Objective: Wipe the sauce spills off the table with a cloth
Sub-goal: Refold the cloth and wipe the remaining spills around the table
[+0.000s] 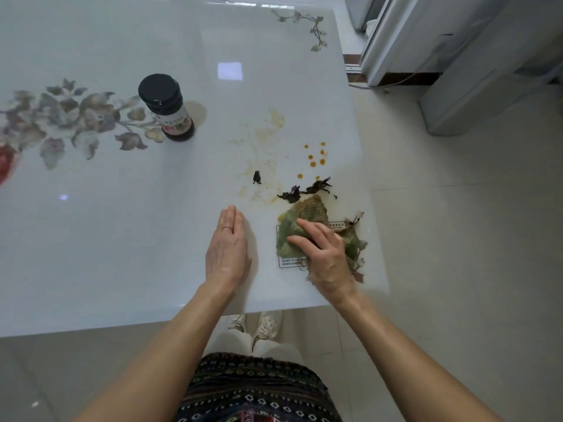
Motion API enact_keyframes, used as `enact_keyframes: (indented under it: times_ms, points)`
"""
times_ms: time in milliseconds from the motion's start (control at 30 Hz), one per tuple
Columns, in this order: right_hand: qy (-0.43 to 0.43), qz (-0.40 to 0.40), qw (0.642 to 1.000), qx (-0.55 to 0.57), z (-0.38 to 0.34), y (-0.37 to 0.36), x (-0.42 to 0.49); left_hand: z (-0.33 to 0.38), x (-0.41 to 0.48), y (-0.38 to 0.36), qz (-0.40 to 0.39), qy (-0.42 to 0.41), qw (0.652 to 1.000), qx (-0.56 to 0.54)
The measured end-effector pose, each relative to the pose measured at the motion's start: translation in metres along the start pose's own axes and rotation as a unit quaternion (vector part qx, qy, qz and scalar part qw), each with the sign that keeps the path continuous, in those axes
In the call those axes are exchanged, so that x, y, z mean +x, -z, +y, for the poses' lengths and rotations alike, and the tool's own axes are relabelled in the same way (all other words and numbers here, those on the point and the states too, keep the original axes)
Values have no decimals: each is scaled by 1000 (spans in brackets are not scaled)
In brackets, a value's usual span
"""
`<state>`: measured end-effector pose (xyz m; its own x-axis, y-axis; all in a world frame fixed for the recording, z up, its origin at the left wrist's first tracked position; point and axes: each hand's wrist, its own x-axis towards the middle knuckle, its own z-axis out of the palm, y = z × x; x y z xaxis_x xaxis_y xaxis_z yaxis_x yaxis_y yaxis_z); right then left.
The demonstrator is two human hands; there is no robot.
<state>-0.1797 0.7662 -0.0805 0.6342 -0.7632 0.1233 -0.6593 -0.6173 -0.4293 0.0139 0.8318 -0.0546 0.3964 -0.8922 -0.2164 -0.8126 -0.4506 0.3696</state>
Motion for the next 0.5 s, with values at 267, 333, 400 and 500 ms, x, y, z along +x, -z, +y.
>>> enact_keyframes:
  times_ms: [267, 333, 400, 500]
  points:
    - [-65, 23, 998, 0, -15, -4, 13, -2, -1, 7, -5, 3, 1000, -19]
    - [-45, 1, 999, -3, -30, -13, 3, -3, 1, 7, -2, 1, 1000, -21]
    - [-22, -19, 1000, 0, -34, -17, 7, -3, 3, 7, 0, 3, 1000, -24]
    - [-23, -26, 999, -10, -31, -13, 25, -3, 3, 7, -3, 11, 999, -30]
